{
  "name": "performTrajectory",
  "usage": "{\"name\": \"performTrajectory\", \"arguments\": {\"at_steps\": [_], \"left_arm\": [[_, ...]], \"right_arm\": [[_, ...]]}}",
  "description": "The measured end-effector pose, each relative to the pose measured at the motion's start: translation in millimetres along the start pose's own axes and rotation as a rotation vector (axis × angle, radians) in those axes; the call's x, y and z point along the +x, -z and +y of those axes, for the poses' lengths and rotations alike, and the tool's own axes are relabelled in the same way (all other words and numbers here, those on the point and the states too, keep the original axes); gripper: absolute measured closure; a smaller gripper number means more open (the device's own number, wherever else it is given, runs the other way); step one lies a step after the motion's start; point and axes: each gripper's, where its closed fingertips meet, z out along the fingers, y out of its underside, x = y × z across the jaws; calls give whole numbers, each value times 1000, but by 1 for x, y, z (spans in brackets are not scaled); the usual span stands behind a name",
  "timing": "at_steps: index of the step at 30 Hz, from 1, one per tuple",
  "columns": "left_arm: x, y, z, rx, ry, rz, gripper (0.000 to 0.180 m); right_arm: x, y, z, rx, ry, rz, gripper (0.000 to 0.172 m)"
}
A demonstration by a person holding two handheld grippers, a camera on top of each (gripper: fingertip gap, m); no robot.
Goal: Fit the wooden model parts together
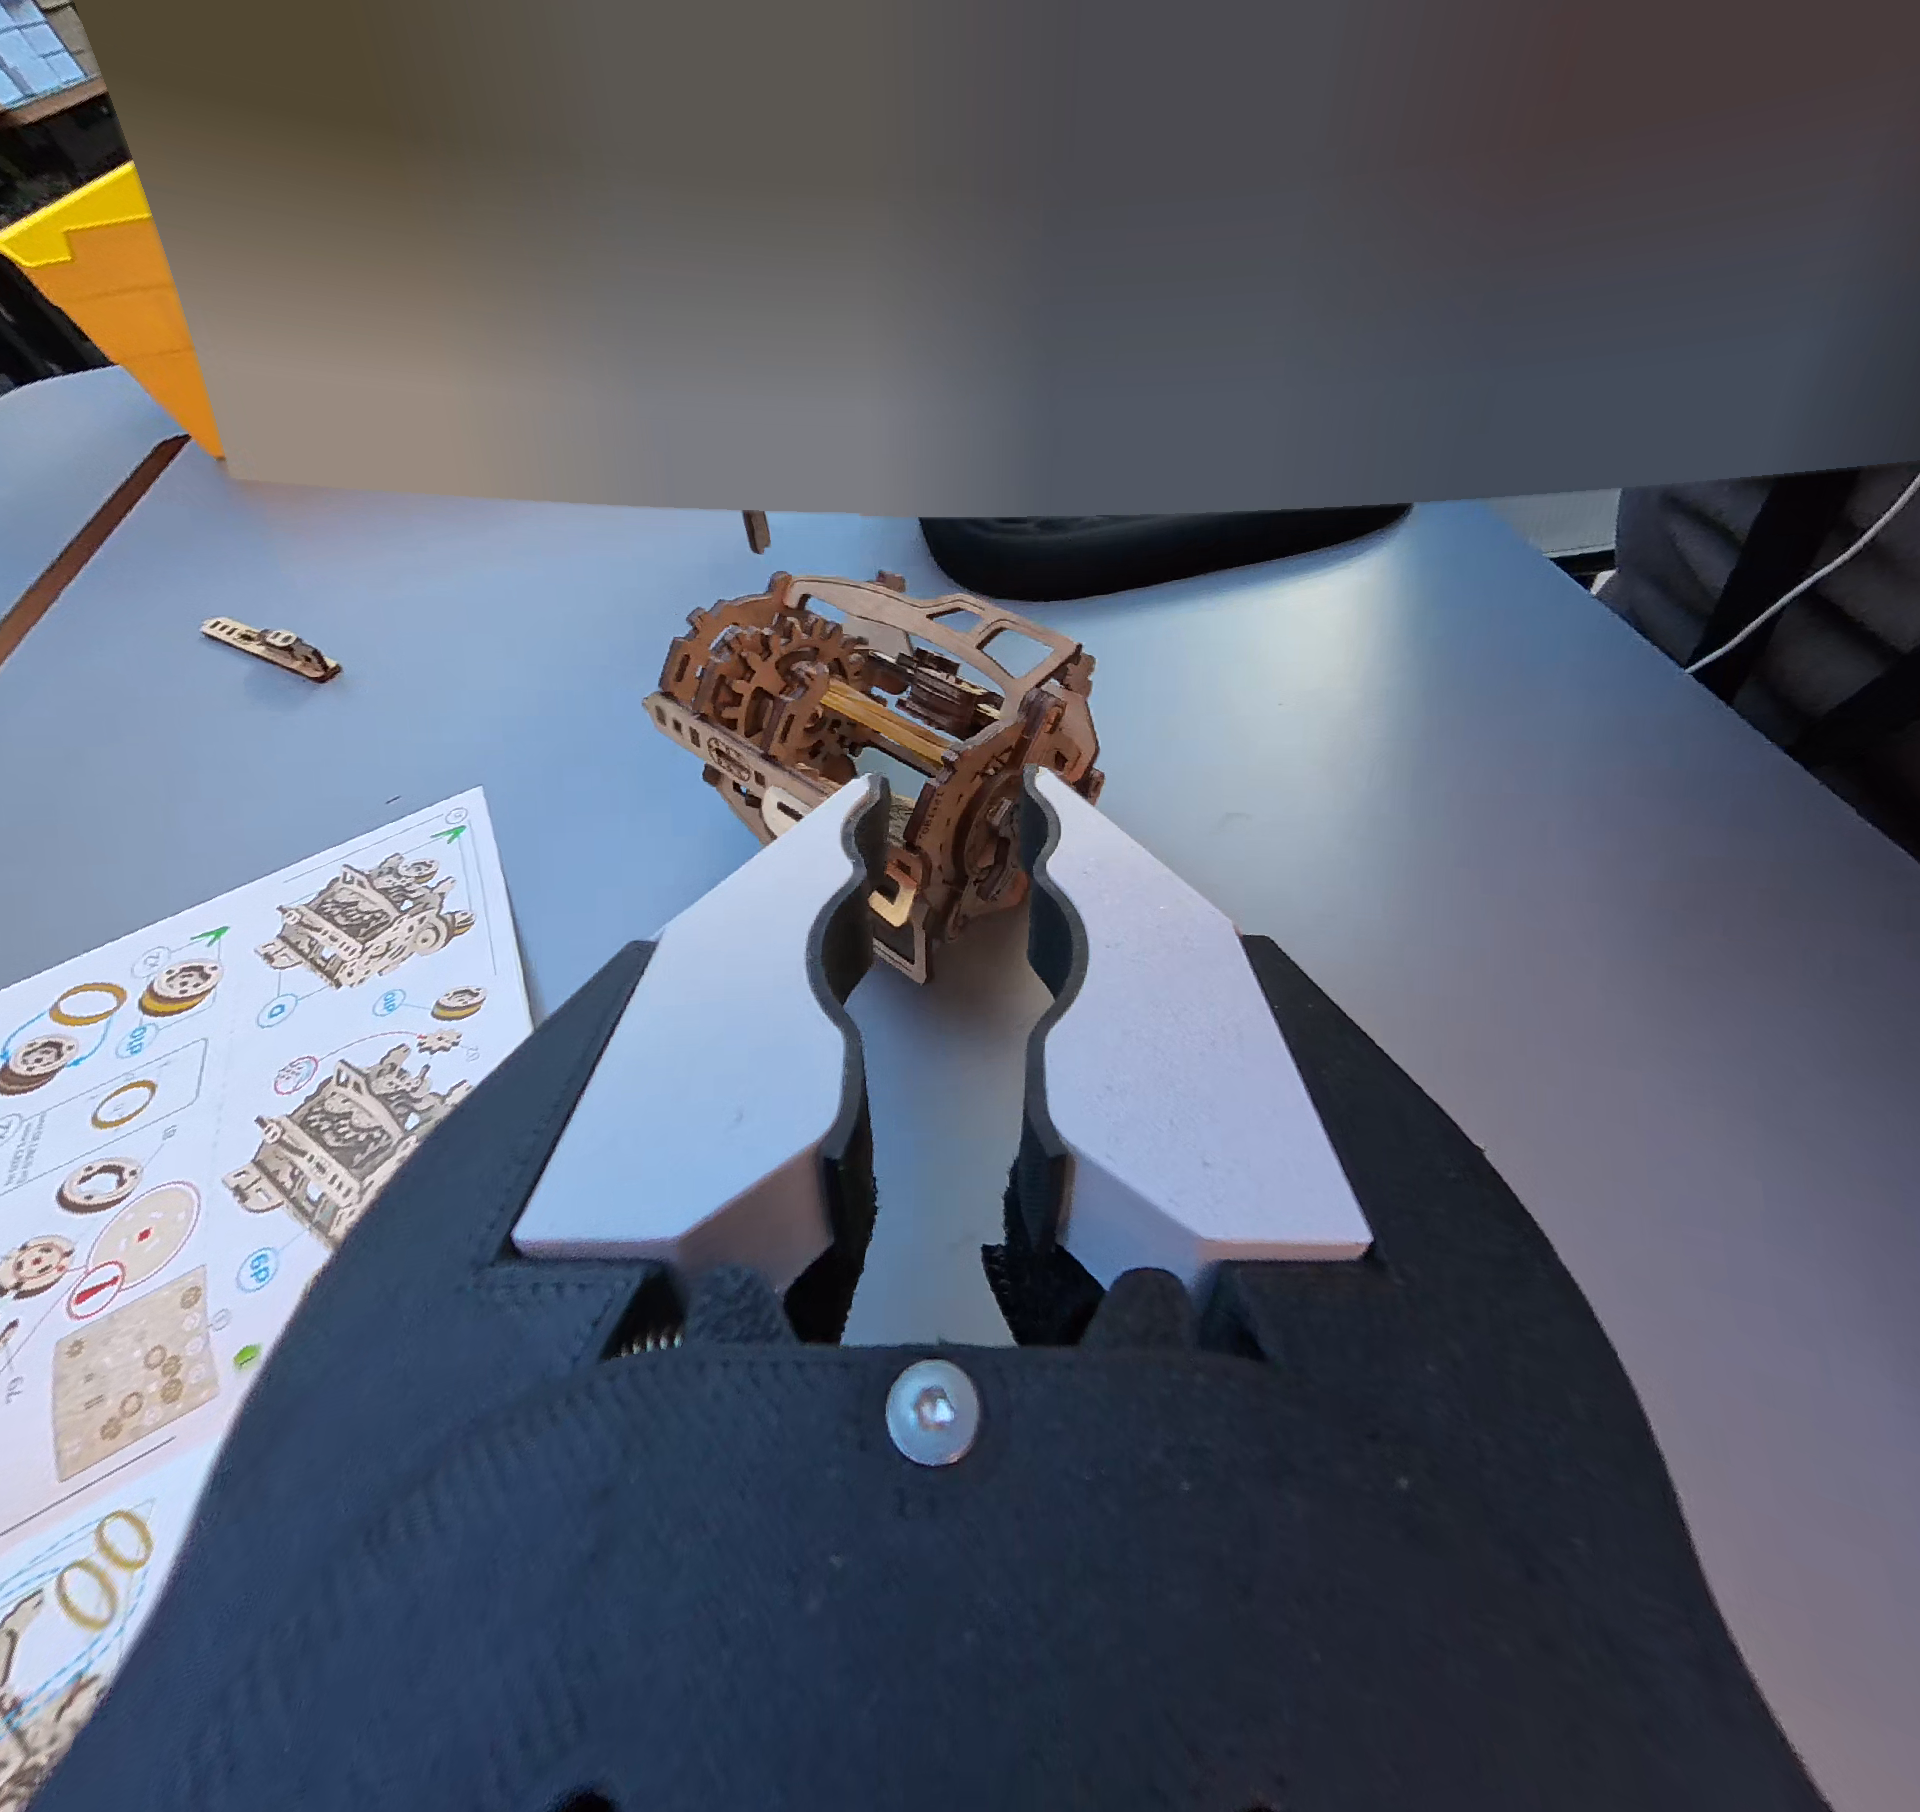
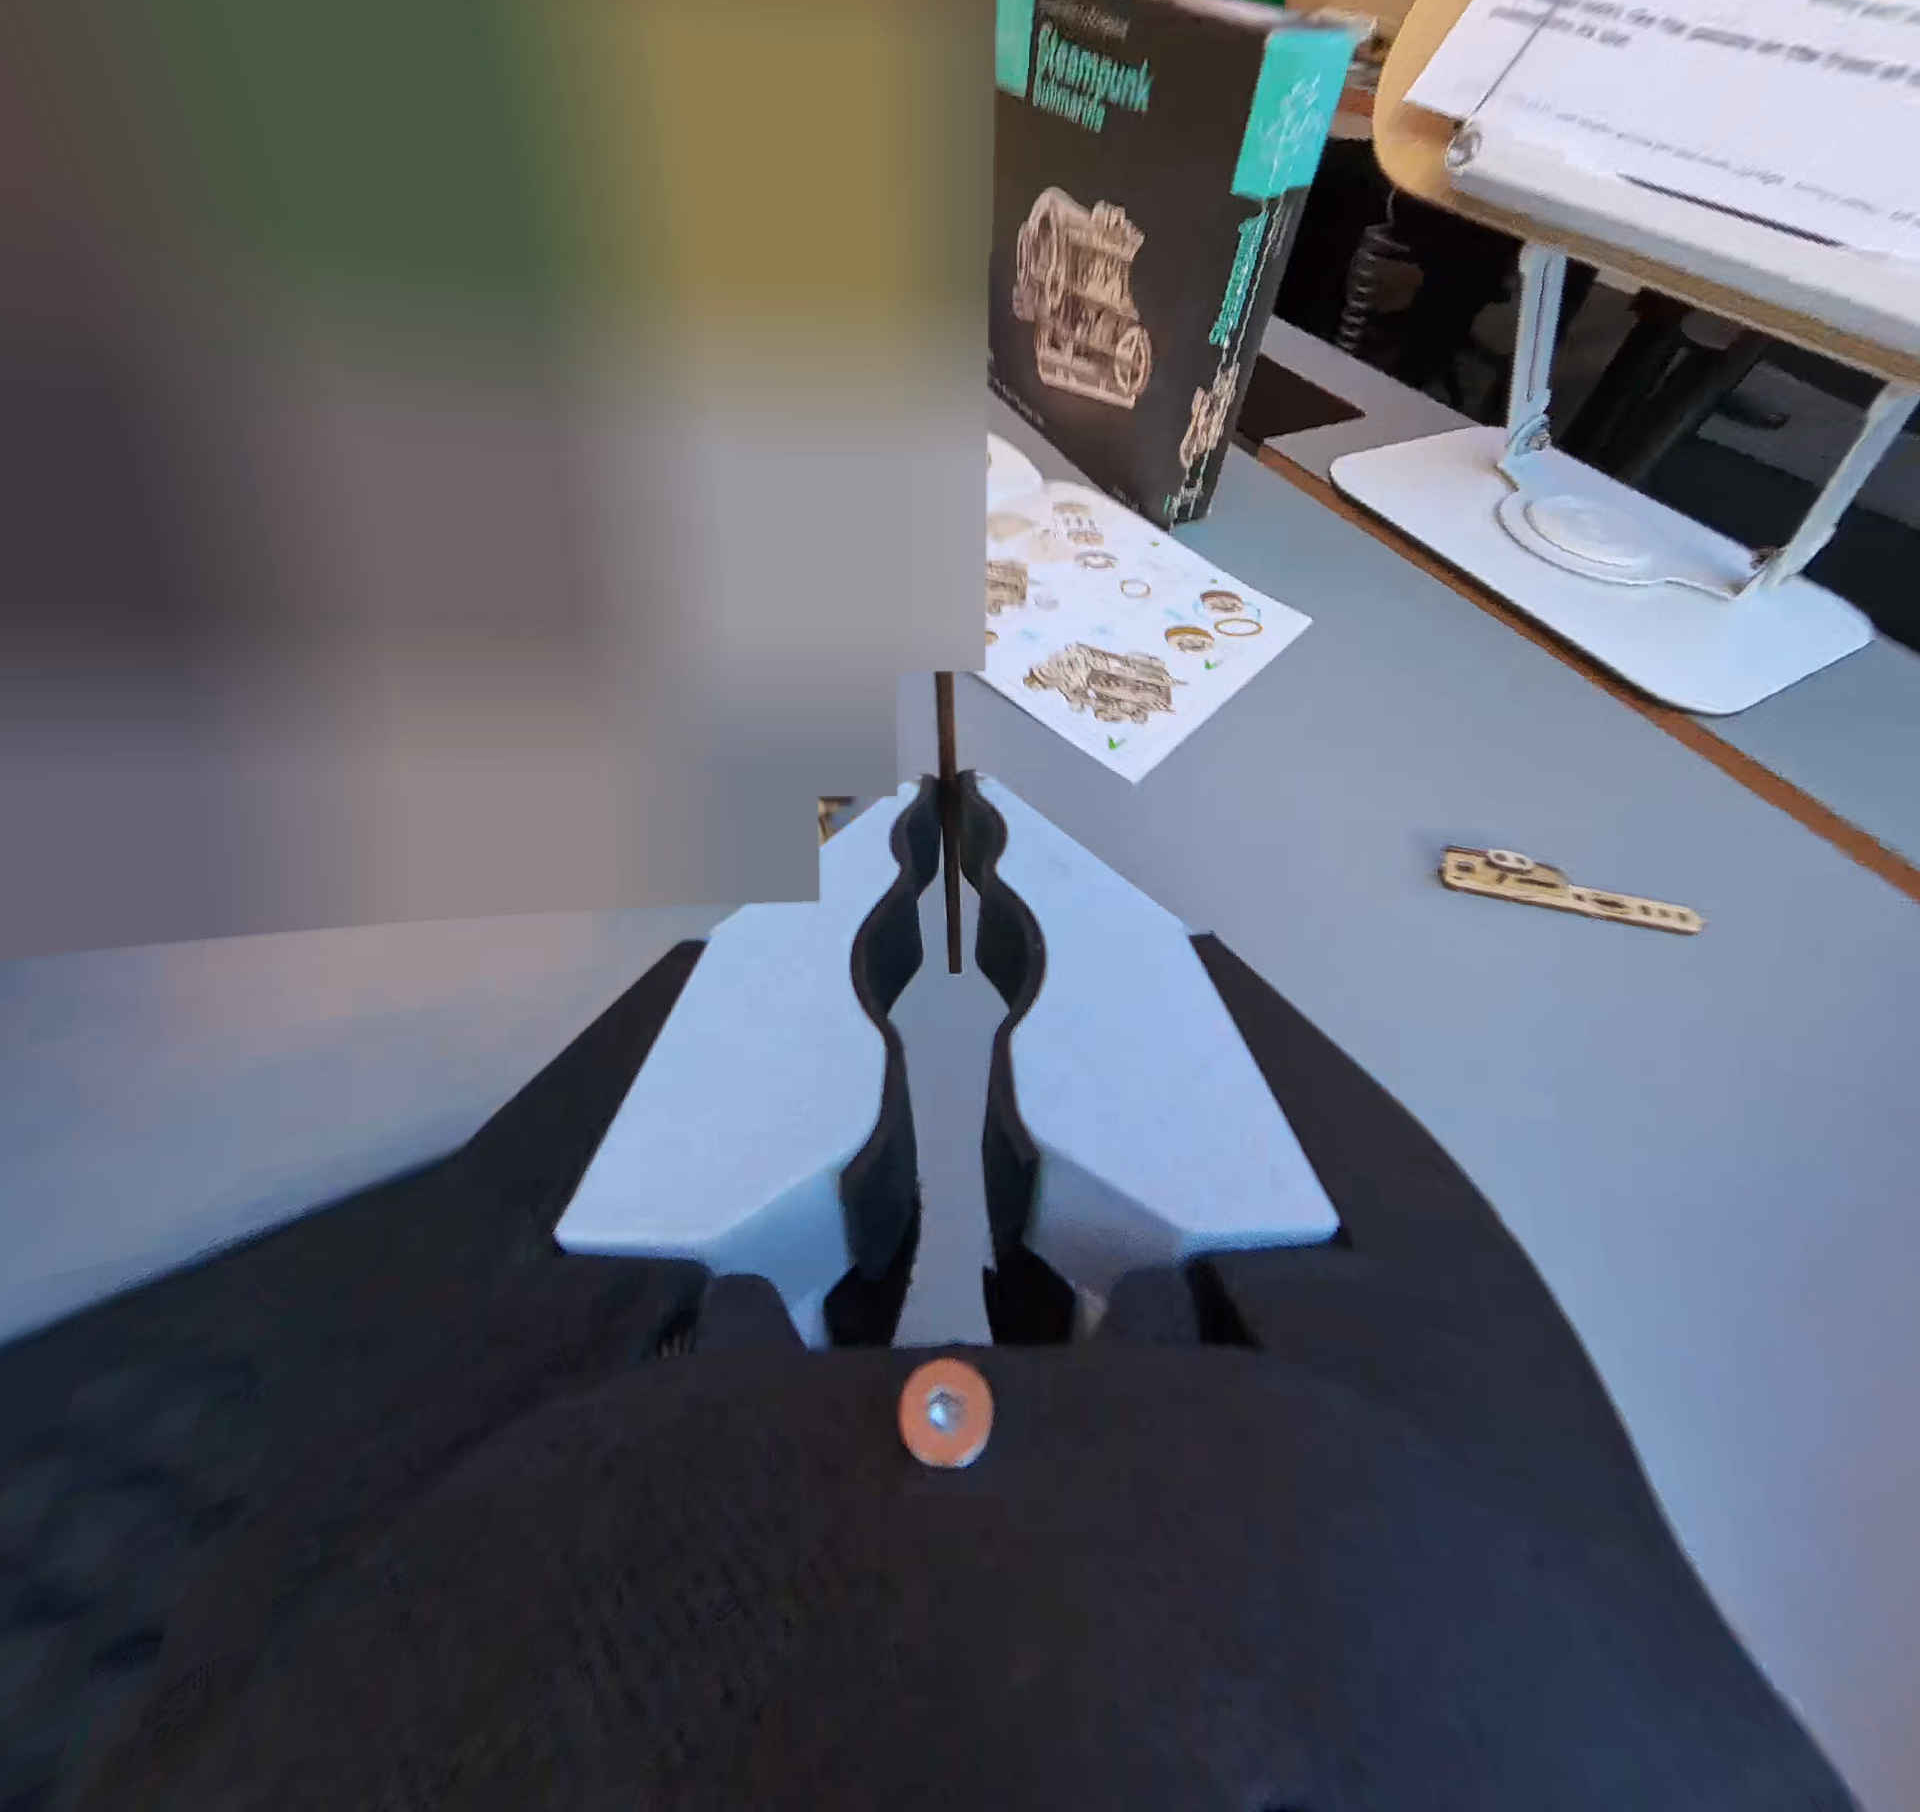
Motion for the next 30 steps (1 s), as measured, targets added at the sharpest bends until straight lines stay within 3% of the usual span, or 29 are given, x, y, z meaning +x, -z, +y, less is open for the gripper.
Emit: {"name": "performTrajectory", "arguments": {"at_steps": [4, 9, 19, 30], "left_arm": [[-8, 4, 1, 0, 7, -35, 158], [-15, 8, 3, -7, 11, -77, 157], [-14, 12, -3, 30, 17, -62, 157], [-13, 14, -4, 20, 40, -80, 151]], "right_arm": [[7, -4, 36, -189, 276, 84, 170], [7, -8, 44, -229, 452, 132, 170], [0, -3, 64, -321, 670, 121, 168], [-2, 10, 74, -396, 701, 139, 155]]}}
